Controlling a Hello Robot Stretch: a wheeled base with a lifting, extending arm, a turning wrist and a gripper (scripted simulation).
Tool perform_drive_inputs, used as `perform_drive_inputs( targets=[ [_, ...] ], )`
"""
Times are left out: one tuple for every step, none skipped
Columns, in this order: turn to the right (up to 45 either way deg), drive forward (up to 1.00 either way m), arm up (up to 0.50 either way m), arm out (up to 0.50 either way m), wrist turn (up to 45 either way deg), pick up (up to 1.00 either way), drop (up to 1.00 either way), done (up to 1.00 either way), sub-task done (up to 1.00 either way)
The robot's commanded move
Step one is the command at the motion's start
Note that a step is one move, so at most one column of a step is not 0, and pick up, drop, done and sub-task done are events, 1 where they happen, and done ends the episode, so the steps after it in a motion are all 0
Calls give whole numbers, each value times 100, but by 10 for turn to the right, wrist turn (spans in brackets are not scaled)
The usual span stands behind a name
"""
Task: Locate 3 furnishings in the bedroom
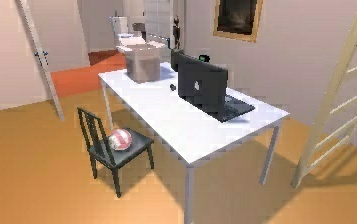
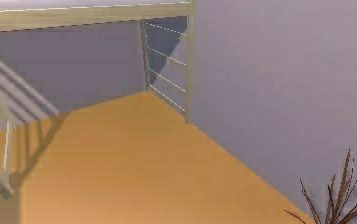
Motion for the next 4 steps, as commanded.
perform_drive_inputs(
  targets=[
    [0,0,0,0,0,0,0,0,100],
    [-390,0,0,0,0,0,0,0,0],
    [0,55,0,0,0,0,0,0,0],
    [270,0,0,0,0,0,0,0,0]
  ],
)
